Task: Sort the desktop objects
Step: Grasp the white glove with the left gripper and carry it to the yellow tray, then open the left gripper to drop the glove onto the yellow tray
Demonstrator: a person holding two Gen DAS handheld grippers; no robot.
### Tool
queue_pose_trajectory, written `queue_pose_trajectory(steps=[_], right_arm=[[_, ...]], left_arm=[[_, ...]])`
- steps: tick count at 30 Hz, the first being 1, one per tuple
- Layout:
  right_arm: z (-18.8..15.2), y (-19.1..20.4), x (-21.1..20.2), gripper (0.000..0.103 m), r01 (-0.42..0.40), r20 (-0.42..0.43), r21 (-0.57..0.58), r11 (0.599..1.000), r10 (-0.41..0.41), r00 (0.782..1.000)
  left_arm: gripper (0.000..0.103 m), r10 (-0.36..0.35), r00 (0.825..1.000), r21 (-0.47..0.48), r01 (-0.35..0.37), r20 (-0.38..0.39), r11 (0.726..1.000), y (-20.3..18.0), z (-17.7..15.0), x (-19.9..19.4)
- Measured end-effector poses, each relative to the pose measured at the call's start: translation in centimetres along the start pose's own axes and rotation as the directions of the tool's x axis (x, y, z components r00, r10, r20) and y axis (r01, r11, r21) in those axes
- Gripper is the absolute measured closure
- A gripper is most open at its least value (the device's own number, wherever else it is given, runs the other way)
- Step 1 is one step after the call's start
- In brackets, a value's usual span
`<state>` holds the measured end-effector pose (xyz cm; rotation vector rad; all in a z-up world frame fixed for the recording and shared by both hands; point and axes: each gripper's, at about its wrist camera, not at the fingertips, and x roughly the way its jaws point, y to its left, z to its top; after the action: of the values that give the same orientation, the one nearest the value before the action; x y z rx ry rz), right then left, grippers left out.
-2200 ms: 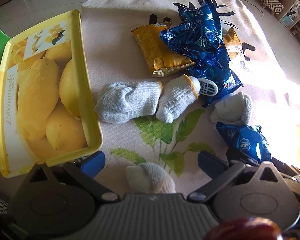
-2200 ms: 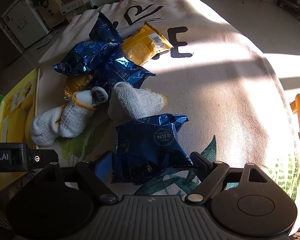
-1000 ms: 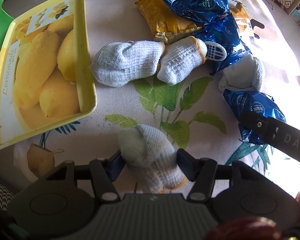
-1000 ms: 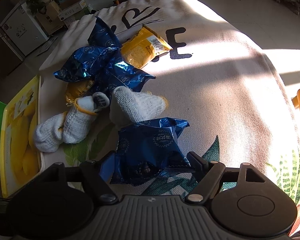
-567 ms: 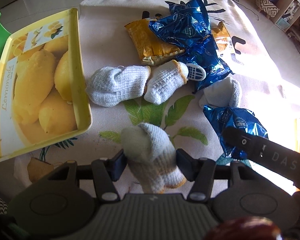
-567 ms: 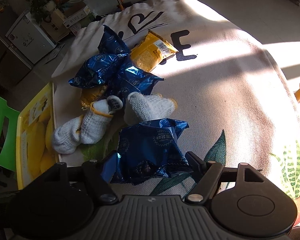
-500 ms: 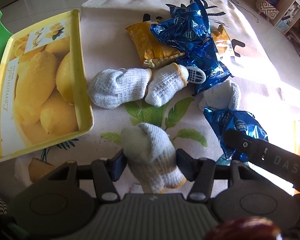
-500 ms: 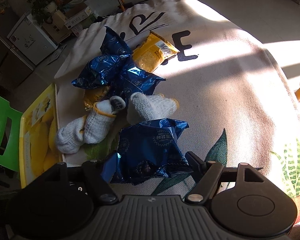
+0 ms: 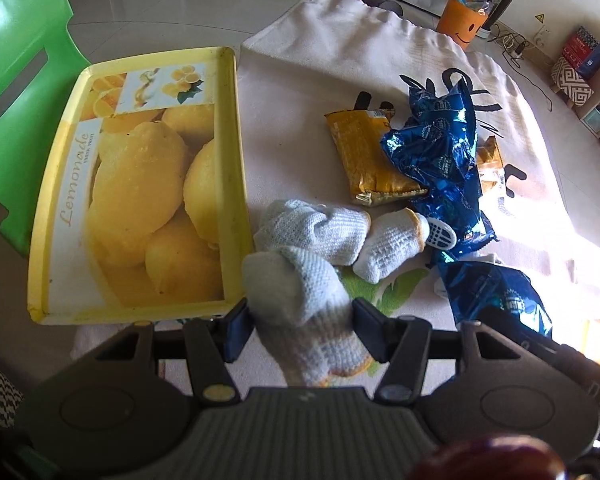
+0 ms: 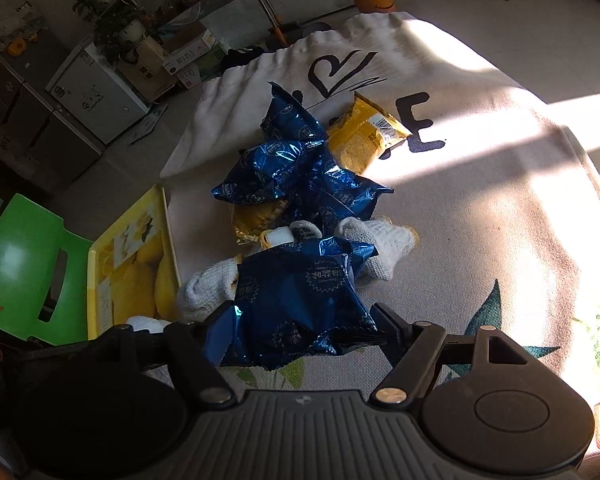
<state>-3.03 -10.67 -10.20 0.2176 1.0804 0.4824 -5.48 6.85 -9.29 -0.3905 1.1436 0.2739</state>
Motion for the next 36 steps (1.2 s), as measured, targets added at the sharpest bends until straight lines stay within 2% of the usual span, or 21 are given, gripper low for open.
queue_pose_trajectory(steps=[11, 20, 31, 36], right_arm=[[2.2, 5.5, 2.5, 0.03, -0.085, -0.065, -0.111, 0.99, 0.078, 0.995], [2.7, 10.7, 7.5, 0.03, -0.213, -0.166, -0.147, 0.966, 0.188, 0.968], [2.4, 14.7, 12.8, 0.03, -0.268, -0.245, -0.158, 0.95, 0.226, 0.943], [2.3, 16.2, 14.5, 0.03, -0.299, -0.246, -0.156, 0.941, 0.256, 0.935]], left_arm=[[0.049, 0.069, 0.997, -0.11, -0.065, 0.035, 0.992, 4.5, 6.0, -1.3], [0.049, 0.137, 0.989, -0.194, -0.125, 0.05, 0.973, 9.0, 12.0, -0.7], [0.048, 0.177, 0.984, -0.289, -0.161, 0.03, 0.944, 13.4, 16.5, 1.6], [0.048, 0.213, 0.976, -0.315, -0.188, 0.047, 0.93, 15.1, 17.8, 1.9]])
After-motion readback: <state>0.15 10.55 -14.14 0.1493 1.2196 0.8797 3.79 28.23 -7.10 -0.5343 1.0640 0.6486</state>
